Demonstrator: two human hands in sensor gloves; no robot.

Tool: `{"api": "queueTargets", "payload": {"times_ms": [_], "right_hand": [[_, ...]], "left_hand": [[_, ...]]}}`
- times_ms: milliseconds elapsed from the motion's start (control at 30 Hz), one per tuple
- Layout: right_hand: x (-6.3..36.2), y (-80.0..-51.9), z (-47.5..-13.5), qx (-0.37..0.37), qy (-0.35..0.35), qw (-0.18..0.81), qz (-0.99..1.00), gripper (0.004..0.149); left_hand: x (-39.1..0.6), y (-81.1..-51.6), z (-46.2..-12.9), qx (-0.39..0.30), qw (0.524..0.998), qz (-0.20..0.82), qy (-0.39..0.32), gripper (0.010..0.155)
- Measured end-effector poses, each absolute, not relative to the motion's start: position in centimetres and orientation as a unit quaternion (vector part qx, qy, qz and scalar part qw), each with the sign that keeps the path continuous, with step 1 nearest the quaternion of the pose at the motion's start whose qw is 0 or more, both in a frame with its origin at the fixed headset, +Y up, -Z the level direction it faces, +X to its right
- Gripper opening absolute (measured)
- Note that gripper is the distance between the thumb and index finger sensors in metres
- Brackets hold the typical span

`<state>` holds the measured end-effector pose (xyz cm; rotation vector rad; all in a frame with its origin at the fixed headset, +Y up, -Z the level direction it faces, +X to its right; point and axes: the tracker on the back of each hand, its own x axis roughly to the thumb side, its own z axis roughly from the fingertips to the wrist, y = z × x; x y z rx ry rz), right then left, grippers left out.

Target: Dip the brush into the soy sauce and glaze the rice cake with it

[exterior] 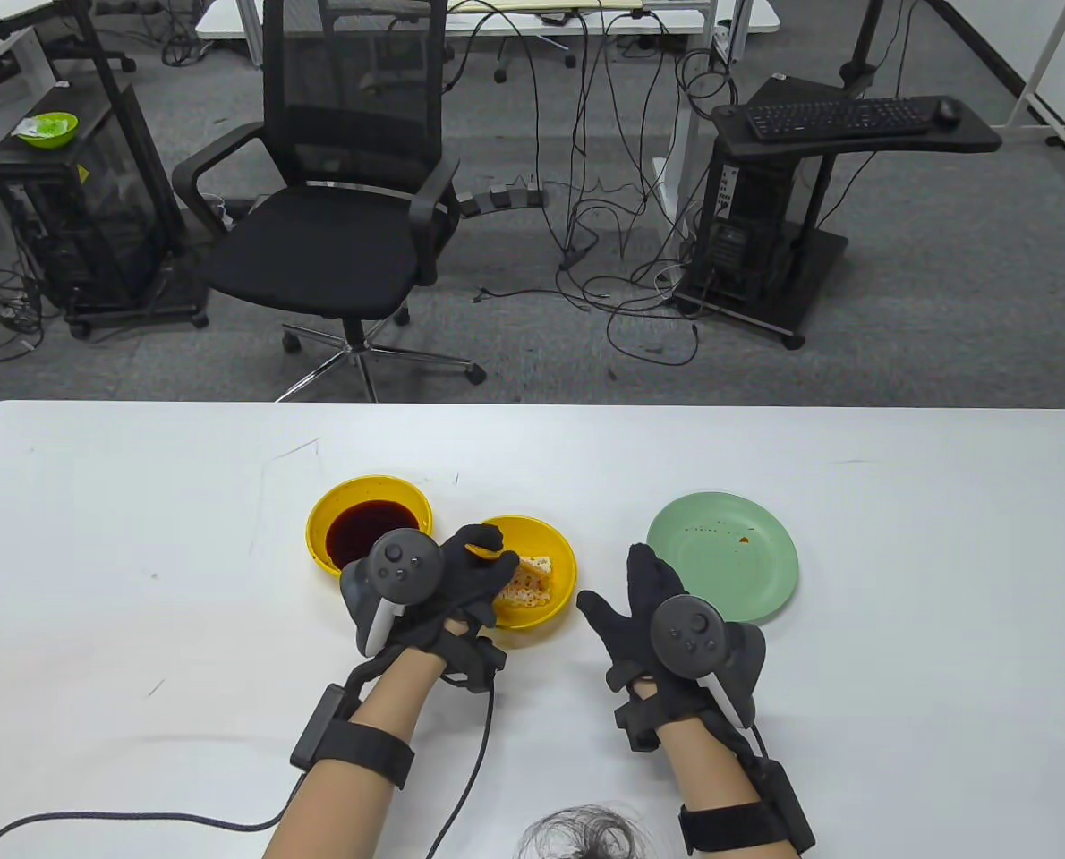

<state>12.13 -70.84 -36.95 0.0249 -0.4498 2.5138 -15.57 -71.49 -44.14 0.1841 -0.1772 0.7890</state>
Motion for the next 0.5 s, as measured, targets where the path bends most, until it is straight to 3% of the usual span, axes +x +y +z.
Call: {"api": "queueTargets", "payload": {"times_ms": [233, 367, 500], "right_hand": [[12.1, -70.9, -37.0, 0.007, -0.169, 0.288, 0.943, 0.085], [12.1, -70.9, -36.9, 0.008, -0.167, 0.287, 0.943, 0.085], [12.3, -70.9, -36.9, 0.009, -0.168, 0.287, 0.943, 0.085]], "left_hand": [[-16.7, -70.1, -43.1, 0.101, 0.926, 0.349, -0.104, 0.05], [-15.0, -71.2, -43.6, 0.102, 0.905, 0.399, -0.105, 0.054], [-14.8, -71.7, -43.5, 0.096, 0.918, 0.37, -0.104, 0.053]]}}
